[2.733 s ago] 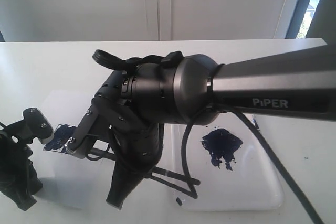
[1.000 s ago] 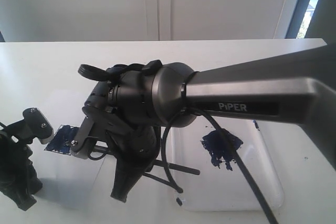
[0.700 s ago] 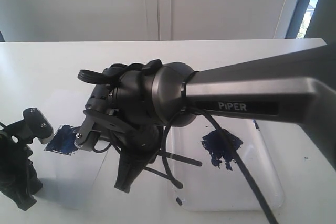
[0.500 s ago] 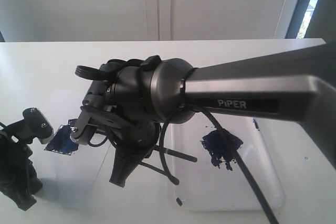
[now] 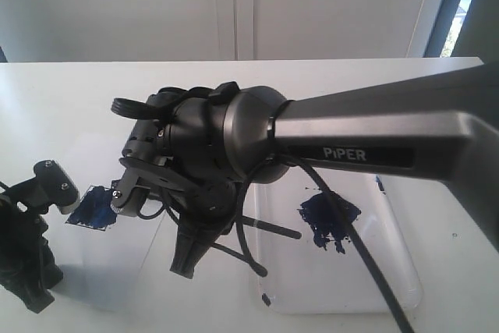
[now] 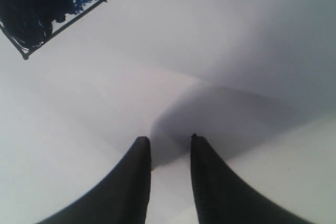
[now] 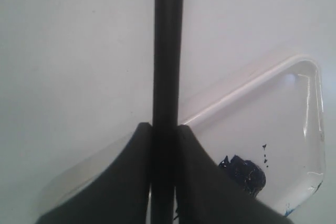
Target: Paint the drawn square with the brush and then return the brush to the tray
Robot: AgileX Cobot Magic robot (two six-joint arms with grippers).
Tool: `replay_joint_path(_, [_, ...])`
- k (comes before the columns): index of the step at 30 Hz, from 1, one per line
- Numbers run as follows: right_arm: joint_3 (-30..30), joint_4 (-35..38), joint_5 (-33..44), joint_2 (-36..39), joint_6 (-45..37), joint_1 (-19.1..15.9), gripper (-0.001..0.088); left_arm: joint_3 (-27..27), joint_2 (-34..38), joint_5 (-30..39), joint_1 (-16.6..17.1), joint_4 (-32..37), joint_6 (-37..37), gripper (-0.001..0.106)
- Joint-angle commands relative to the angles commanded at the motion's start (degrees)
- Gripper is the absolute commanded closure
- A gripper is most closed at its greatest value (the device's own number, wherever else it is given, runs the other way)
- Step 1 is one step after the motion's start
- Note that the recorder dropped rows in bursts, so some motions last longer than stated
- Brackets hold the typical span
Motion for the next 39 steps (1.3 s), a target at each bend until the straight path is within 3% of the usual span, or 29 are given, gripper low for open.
replay_joint_path(9, [-0.9,1.9,-5.0,1.3,-1.9,0.0,0.0868,0.0,0.0,-0.1,0.0,0.0,0.0,0.072])
replay_joint_path(21, [-5.6,1.8,-3.9,4.0,-3.2,0.0,0.0868,0.0,0.0,0.0,0.0,0.0,0.0,0.072])
replay_joint_path(39, [-5.9,1.7,-3.3,5.8,-4.4,0.0,0.0868,0.0,0.0,-0.1,0.0,0.0,0.0,0.072])
